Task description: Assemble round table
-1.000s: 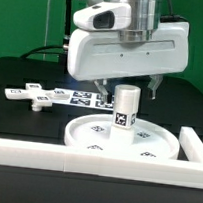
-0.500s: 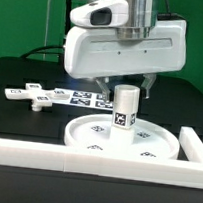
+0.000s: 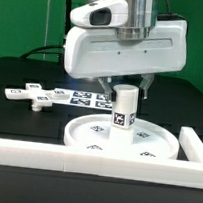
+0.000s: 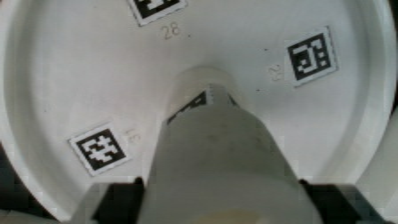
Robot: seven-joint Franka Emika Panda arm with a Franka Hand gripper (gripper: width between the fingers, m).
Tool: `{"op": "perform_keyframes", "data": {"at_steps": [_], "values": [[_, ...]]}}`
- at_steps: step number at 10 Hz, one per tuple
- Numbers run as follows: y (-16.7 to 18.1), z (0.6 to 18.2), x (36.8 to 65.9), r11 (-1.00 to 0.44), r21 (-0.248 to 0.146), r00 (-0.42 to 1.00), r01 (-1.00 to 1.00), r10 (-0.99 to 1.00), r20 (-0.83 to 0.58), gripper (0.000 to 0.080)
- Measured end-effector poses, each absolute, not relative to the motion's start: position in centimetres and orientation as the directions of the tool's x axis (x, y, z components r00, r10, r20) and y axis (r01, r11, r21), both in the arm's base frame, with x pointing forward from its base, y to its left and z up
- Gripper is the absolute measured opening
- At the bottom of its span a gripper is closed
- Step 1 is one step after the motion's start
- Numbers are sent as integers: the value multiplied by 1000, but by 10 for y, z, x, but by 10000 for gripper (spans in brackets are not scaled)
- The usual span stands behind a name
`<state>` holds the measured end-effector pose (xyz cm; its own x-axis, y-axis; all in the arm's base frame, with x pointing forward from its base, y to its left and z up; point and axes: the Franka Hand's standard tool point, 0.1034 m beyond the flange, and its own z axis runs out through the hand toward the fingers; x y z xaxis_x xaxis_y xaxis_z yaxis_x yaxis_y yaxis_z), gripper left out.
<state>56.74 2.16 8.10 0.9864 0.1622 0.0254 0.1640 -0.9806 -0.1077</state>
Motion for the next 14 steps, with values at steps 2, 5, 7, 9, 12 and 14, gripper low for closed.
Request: {"op": "perform_keyframes", "data": {"at_steps": [2, 5, 7, 9, 12, 14], "values": [[33, 81, 566, -988, -107, 994, -111, -112, -1, 407], [34, 80, 564, -892, -108, 897, -439, -441, -6, 409], [36, 80, 561, -790, -101, 796, -604, -605, -26, 409], [36, 80, 562, -727, -106, 734, -678, -678, -41, 409], [37, 79, 561, -602, -108, 610, -791, -789, -70, 409], [37, 79, 561, -414, -104, 424, -904, -899, -110, 409]]}}
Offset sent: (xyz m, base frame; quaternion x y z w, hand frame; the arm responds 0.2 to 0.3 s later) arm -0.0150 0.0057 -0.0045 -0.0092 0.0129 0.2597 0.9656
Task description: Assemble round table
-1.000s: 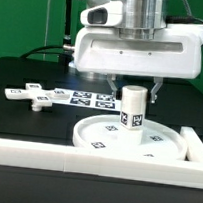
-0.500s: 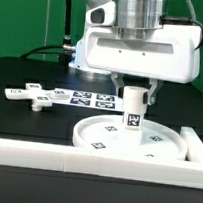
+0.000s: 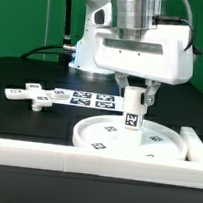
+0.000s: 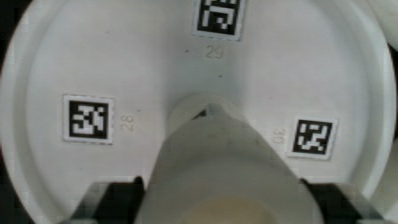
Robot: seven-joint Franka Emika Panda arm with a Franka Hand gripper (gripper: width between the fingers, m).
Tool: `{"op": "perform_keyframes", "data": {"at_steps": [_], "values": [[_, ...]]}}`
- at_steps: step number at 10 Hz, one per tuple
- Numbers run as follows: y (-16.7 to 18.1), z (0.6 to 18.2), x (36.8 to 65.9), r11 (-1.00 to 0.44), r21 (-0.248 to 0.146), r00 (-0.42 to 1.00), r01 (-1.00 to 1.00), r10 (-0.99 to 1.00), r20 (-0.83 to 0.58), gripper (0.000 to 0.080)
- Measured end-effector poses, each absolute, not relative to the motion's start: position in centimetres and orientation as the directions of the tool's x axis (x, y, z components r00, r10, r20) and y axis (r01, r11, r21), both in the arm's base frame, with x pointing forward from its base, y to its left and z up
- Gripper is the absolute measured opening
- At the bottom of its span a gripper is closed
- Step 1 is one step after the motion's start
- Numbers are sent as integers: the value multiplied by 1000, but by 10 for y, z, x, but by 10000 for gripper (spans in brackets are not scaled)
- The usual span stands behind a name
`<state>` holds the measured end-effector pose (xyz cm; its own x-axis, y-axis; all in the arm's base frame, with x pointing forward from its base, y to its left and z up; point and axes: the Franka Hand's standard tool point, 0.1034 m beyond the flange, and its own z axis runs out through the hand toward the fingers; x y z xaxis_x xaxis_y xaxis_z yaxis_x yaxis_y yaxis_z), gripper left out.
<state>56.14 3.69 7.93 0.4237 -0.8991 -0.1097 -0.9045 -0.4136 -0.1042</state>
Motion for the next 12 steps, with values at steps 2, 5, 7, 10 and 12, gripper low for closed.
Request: {"op": "perform_keyframes", "data": {"at_steps": [2, 5, 7, 10, 12], "values": [[37, 78, 560, -171, -81, 181, -982, -971, -153, 409], [38, 78, 561, 177, -59, -160, -983, -963, -218, 409], [40, 78, 561, 324, -35, -306, -945, -920, -247, 409], [41, 77, 561, 260, -49, -241, -964, -939, -246, 600], [44, 77, 562, 112, -81, -90, -990, -969, -231, 639]]}}
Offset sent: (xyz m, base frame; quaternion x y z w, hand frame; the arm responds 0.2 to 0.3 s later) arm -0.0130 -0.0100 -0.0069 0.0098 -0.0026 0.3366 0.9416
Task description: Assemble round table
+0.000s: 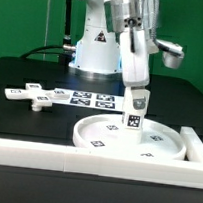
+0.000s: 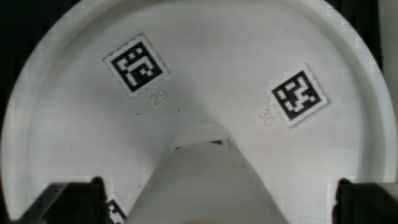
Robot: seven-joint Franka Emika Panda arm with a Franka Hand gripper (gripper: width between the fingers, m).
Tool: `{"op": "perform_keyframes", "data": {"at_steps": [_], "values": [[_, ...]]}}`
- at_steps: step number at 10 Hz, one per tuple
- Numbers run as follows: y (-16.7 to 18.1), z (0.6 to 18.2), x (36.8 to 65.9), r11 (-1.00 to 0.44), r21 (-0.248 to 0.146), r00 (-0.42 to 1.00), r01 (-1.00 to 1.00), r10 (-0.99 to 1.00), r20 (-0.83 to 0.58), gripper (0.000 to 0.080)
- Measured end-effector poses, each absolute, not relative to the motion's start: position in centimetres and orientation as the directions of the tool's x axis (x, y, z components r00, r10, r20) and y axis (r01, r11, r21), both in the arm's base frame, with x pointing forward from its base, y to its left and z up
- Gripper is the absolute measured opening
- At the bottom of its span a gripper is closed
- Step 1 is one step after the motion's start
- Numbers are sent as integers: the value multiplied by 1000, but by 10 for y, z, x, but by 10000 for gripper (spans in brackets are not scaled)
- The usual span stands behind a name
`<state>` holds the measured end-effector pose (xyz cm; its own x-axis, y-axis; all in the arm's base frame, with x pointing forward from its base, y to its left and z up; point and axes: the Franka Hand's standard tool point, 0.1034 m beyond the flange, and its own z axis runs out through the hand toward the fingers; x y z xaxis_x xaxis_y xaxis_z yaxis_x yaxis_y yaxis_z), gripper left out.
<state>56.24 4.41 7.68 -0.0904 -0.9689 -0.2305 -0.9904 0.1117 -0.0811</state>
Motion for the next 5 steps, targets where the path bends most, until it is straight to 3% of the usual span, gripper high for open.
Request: {"op": "perform_keyframes", "data": {"at_steps": [5], "values": [[44, 76, 562, -289, -157, 314, -945, -932, -178, 649]]}}
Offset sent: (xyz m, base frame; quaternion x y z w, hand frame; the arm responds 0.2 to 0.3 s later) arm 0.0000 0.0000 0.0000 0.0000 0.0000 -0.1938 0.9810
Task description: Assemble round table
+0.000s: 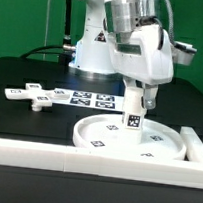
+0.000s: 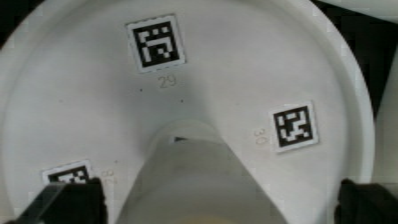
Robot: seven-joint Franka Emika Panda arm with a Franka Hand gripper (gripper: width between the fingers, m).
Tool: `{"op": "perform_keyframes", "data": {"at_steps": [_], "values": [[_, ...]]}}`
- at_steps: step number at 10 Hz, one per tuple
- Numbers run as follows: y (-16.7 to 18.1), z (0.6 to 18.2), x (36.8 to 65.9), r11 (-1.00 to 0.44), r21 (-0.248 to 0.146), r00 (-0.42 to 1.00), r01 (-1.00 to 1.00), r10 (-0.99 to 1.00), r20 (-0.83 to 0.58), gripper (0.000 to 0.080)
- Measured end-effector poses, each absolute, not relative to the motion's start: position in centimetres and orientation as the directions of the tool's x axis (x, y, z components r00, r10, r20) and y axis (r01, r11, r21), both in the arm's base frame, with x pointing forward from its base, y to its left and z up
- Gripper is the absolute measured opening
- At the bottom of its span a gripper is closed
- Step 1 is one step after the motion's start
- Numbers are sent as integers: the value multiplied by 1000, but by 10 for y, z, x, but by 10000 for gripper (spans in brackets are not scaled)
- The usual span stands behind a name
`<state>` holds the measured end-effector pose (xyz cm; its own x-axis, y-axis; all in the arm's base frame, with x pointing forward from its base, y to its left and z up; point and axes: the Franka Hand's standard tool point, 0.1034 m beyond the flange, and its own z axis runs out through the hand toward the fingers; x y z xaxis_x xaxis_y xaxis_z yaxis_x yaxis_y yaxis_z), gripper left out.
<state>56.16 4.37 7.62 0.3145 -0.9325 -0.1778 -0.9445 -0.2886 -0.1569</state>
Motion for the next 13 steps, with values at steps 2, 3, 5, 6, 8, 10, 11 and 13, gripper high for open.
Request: {"op": "perform_keyframes", "data": {"at_steps": [2, 3, 5, 6, 8, 10, 11, 13], "values": [[44, 79, 566, -564, -153, 581, -811, -807, -103, 649], [45, 81, 567, -677, -155, 691, -720, -719, -74, 649], [45, 84, 570, -832, -164, 846, -530, -531, -41, 649], [45, 83, 569, -866, -166, 880, -472, -474, -30, 649], [45, 83, 569, -918, -168, 932, -359, -363, -10, 649], [44, 83, 569, -957, -167, 970, -239, -244, 12, 649], [43, 83, 569, -988, -145, 997, -54, -60, 43, 649], [44, 82, 566, -968, -124, 976, 216, 212, 49, 649]]}}
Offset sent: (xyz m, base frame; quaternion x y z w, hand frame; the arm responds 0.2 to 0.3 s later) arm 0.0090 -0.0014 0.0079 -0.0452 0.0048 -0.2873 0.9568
